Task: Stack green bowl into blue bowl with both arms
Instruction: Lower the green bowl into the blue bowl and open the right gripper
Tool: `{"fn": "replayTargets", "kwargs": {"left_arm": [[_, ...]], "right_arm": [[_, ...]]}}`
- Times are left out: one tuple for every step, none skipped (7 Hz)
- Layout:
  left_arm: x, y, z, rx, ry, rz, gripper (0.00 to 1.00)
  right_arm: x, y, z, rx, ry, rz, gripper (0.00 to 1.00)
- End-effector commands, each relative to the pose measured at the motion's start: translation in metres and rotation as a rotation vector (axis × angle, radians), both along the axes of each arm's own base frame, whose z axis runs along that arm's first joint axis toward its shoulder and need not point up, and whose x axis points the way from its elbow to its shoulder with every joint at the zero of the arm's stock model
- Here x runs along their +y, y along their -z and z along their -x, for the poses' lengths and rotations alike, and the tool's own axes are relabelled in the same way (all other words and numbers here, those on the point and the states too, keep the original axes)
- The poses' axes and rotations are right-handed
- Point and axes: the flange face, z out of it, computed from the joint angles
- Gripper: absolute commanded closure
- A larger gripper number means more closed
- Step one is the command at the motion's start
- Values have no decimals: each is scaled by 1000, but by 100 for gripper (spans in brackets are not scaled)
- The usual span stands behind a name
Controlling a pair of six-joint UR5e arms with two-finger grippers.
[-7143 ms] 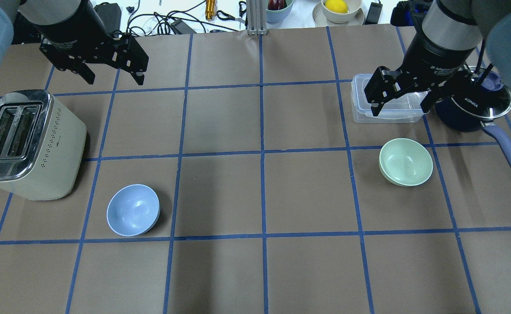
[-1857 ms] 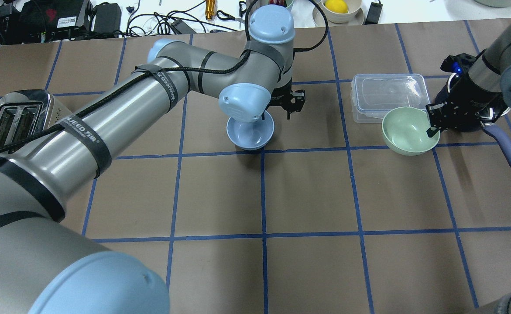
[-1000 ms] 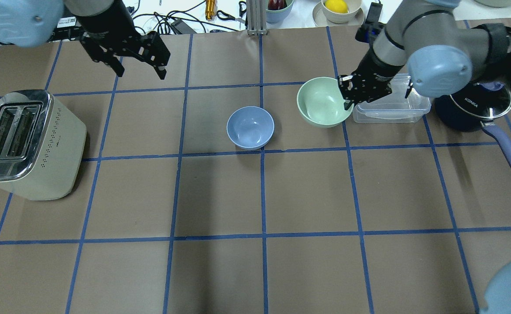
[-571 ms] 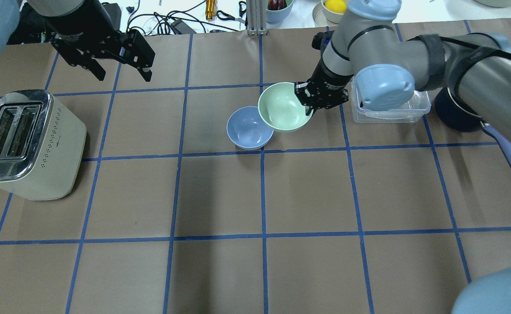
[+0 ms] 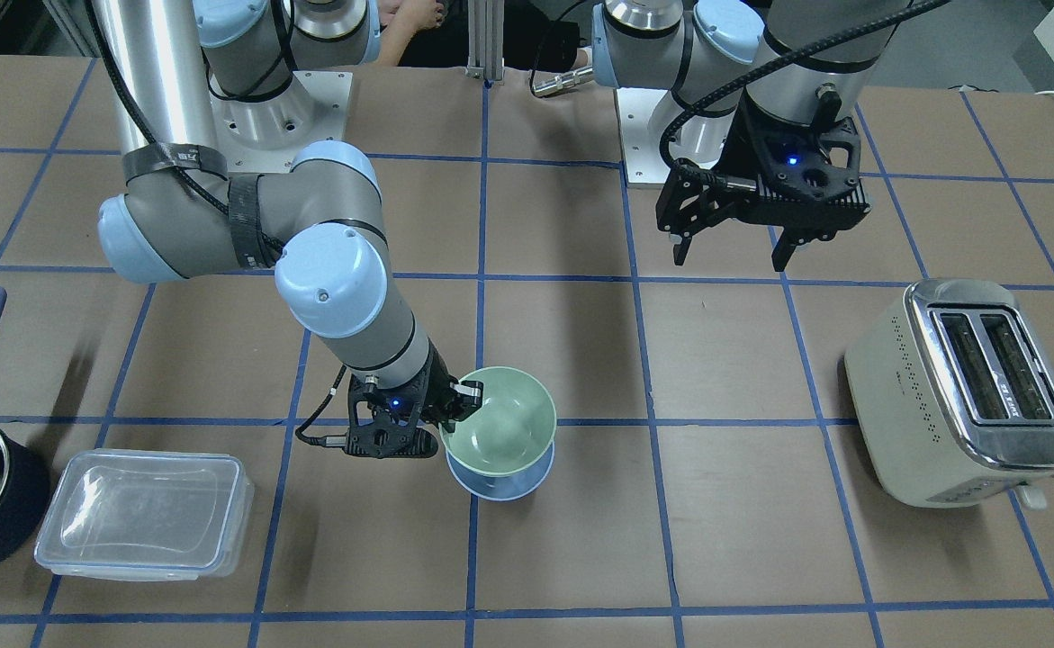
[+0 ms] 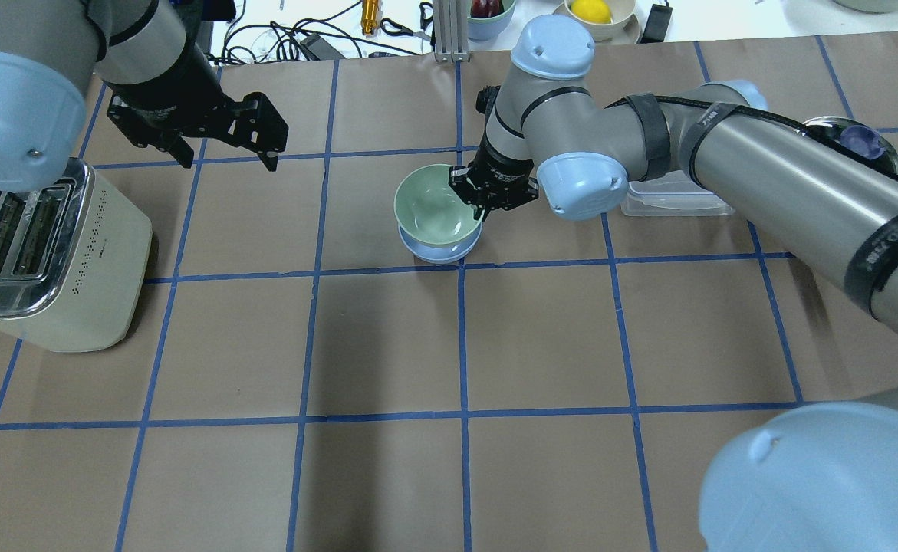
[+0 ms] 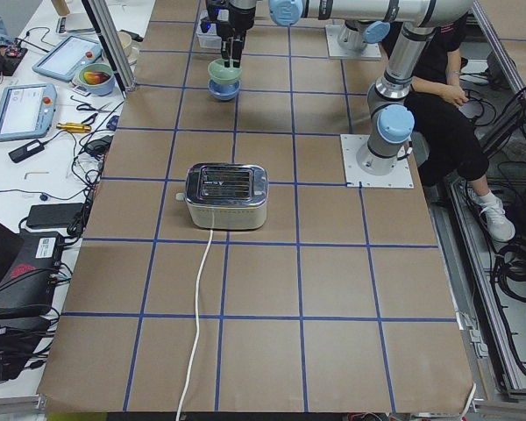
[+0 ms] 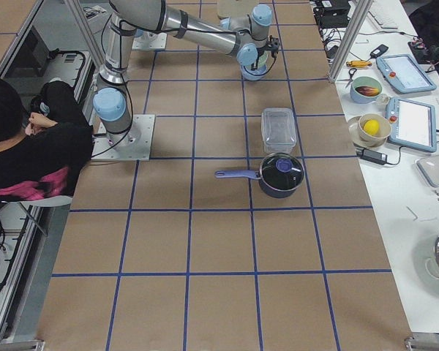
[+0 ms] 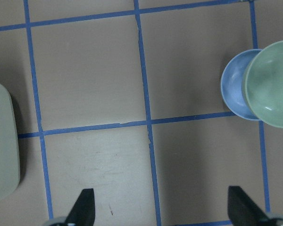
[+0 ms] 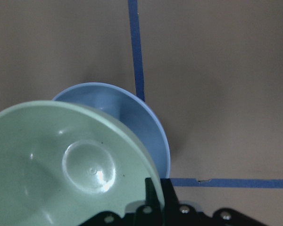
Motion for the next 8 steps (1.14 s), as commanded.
{"fn": "replayTargets", "kwargs": {"left_arm": [[4, -2, 0, -4, -1, 4, 0], [4, -1, 1, 2, -1, 2, 0], [3, -1, 1, 2, -1, 2, 0], [3, -3, 1, 2, -1, 7, 0], [3, -1, 1, 2, 1, 2, 0], [2, -2, 1, 2, -1, 5, 0], [2, -1, 1, 2, 1, 4, 0], [3, -2, 1, 2, 1, 5, 0]], "right_arm": [[1, 3, -3, 0, -4, -5, 100], [-2, 3, -3, 10, -12, 18, 1], [-6, -2, -3, 0, -3, 57, 0], [-10, -10, -3, -7, -1, 73, 0], [-21, -33, 9, -2, 16, 85, 0], [-25, -65, 37, 52, 44, 45, 0], [-29, -92, 85, 59, 109, 23, 0], [-18, -120, 126, 75, 124, -4, 0]]}}
